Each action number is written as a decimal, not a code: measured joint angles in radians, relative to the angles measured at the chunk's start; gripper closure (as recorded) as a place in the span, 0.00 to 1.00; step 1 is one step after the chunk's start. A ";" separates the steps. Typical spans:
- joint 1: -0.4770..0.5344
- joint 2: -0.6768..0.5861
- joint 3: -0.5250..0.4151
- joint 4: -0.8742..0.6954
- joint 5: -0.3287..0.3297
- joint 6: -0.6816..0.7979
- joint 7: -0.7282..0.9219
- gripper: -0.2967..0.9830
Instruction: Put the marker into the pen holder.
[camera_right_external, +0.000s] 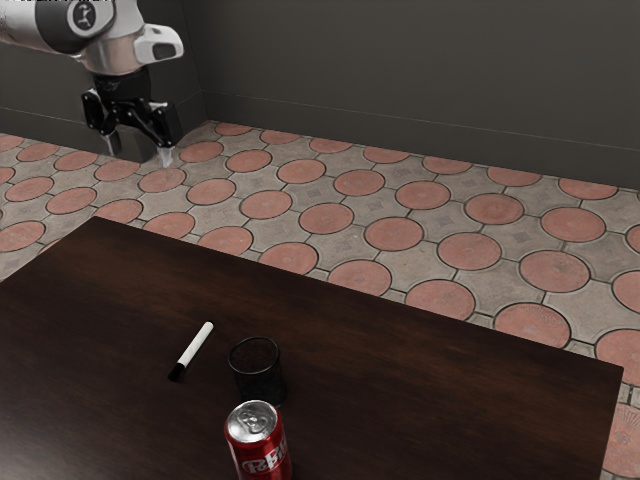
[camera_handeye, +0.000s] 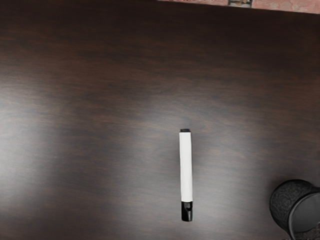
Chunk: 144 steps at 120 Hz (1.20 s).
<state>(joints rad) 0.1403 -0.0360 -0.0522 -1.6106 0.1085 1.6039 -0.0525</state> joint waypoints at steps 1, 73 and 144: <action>-0.003 0.000 0.000 -0.001 0.000 0.001 0.001 0.23; 0.020 0.212 0.031 -0.298 -0.004 0.258 -0.025 0.23; 0.030 0.471 0.029 -0.292 -0.040 0.483 -0.048 0.24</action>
<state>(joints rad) 0.1703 0.4350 -0.0231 -1.9025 0.0686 2.0865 -0.1002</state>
